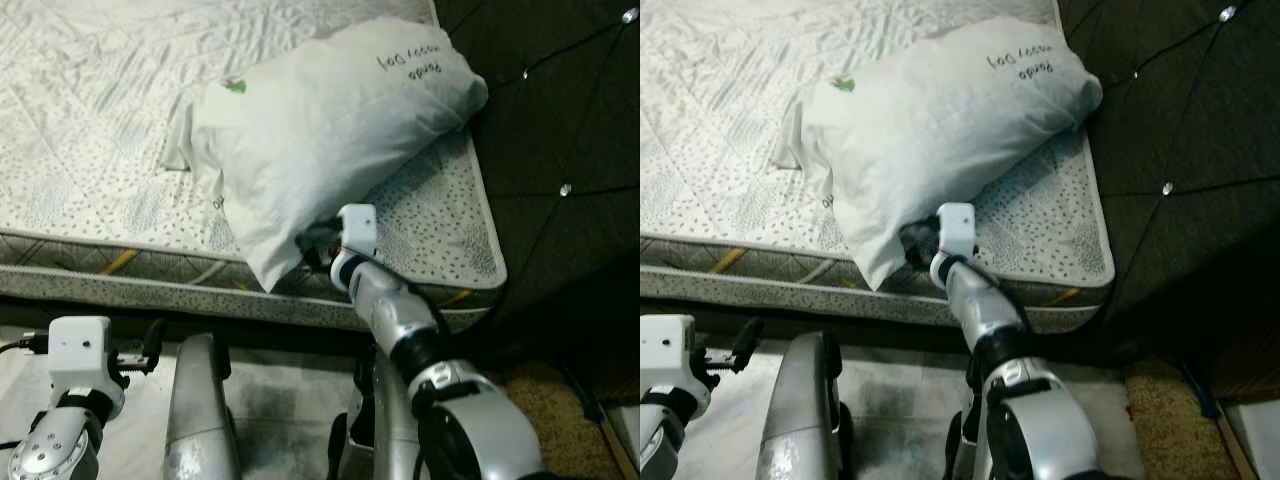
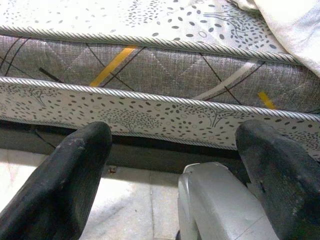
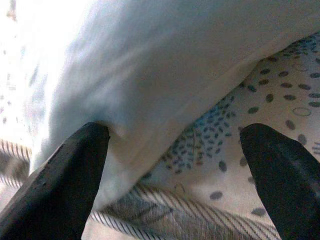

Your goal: Clean up the room

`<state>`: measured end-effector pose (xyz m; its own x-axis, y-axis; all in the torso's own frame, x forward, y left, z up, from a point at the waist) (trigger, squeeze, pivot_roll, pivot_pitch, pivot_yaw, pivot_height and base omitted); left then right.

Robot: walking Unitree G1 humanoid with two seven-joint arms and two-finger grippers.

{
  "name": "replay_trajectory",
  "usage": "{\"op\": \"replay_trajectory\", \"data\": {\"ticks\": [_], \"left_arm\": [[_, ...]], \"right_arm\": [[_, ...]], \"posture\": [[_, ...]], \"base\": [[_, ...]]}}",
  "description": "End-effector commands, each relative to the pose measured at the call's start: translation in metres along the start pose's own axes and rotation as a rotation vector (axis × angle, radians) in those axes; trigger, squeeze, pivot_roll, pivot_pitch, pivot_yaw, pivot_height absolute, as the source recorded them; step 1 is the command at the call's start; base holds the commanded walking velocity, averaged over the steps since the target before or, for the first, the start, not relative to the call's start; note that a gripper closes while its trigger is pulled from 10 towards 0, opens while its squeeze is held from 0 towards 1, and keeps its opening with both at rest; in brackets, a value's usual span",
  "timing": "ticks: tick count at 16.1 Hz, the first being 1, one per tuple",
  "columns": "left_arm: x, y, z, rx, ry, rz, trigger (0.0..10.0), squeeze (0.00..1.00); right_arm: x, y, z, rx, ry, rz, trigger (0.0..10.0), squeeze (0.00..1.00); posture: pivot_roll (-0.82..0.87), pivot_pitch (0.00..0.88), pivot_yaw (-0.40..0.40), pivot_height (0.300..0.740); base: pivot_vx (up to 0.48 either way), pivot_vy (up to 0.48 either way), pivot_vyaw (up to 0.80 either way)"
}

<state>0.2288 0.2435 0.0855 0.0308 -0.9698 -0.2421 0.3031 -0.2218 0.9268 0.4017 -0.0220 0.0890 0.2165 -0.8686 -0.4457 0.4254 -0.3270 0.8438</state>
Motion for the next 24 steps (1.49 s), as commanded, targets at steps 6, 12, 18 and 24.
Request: {"op": "replay_trajectory", "data": {"ticks": [6,12,18,24], "left_arm": [[0.005,0.001,-0.003,-0.007,-0.026,0.001,10.0,0.00],[0.007,0.000,-0.002,-0.010,-0.044,0.008,10.0,0.00],[0.009,-0.001,0.004,-0.022,-0.052,0.000,10.0,0.00],[-0.001,-0.008,0.023,-0.064,-0.018,-0.005,10.0,0.00]], "right_arm": [[-0.085,-0.006,-0.008,-0.118,0.252,-0.108,10.0,0.00],[-0.105,-0.004,-0.003,-0.144,0.379,-0.214,10.0,0.00],[-0.127,-0.007,-0.005,-0.062,0.297,-0.253,10.0,0.00],[-0.157,-0.002,-0.004,-0.067,0.365,-0.267,10.0,0.00]], "posture": [[0.21,0.214,-0.115,0.542],[0.21,0.215,-0.116,0.542],[0.23,0.245,-0.109,0.542],[0.27,0.288,-0.116,0.542]], "base": [[0.000,0.000,0.00],[0.000,0.000,0.00],[0.000,0.000,0.00],[0.000,0.000,0.00]]}}
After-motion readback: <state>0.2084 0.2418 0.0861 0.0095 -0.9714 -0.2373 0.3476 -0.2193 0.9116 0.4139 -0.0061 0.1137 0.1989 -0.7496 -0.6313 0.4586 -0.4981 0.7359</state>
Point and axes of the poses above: a point about 5 cm out from each wrist's last joint towards the gripper, its own z axis pointing back from the gripper into the wrist, its own y axis along the axis of the wrist's last joint, x = y × z, the point moved 5 cm from there along -z, pointing out of the wrist towards the gripper, and after that the axes turned 10 degrees about -z, right-handed, at the moved point
